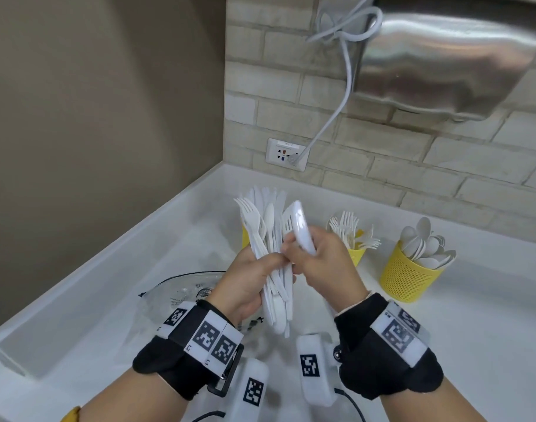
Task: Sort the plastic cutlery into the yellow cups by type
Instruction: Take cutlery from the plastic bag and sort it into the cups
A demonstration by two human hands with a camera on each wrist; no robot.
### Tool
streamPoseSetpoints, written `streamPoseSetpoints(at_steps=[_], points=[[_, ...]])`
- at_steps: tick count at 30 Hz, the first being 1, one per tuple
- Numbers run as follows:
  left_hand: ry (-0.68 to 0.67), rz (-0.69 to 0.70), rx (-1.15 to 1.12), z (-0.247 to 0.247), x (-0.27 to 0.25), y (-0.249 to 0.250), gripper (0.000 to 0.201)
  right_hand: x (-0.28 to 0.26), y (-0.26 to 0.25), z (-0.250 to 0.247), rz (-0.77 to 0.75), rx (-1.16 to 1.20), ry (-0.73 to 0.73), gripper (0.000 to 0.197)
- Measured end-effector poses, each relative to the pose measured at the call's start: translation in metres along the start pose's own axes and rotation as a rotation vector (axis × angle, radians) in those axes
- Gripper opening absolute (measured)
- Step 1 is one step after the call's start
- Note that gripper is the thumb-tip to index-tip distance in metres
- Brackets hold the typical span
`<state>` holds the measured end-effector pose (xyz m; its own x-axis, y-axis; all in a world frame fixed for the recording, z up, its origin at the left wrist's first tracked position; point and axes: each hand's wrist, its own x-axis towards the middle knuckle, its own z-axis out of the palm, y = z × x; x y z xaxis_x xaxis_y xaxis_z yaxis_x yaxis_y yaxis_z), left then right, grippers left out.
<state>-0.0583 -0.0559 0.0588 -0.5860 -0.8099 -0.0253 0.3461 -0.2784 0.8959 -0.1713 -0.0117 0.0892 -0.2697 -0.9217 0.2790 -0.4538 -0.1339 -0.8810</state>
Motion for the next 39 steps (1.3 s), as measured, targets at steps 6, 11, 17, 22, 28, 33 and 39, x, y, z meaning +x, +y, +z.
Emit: streamPoseSetpoints(at_steps=[6, 11, 17, 22, 28, 33, 39], points=[[-0.012, -0.041, 0.011, -0.001, -0.001, -0.001, 0.03, -0.001, 0.009, -0.003, -0.01, -0.201, -0.094, 0.018], [-0.05, -0.075, 0.015, -0.002, -0.002, 0.0, 0.04, 0.002, 0.012, -0.005, 0.057, -0.18, -0.179, 0.017], [-0.038, -0.055, 0.027, 0.0, -0.004, 0.003, 0.038, 0.003, 0.02, -0.003, 0.124, 0.012, -0.17, 0.016], [-0.018, -0.037, -0.013, 0.003, -0.005, 0.004, 0.037, 0.005, 0.022, 0.002, 0.166, 0.058, -0.18, 0.014], [0.13, -0.024, -0.08, -0.003, 0.0, 0.001, 0.027, 0.005, 0.025, 0.006, 0.259, 0.189, -0.199, 0.026], [0.144, -0.027, -0.056, -0.005, 0.003, -0.001, 0.021, 0.006, 0.026, 0.002, 0.292, 0.284, -0.151, 0.017], [0.211, 0.061, 0.182, -0.004, 0.011, -0.008, 0.034, 0.003, 0.013, -0.002, 0.166, 0.293, -0.048, 0.026]])
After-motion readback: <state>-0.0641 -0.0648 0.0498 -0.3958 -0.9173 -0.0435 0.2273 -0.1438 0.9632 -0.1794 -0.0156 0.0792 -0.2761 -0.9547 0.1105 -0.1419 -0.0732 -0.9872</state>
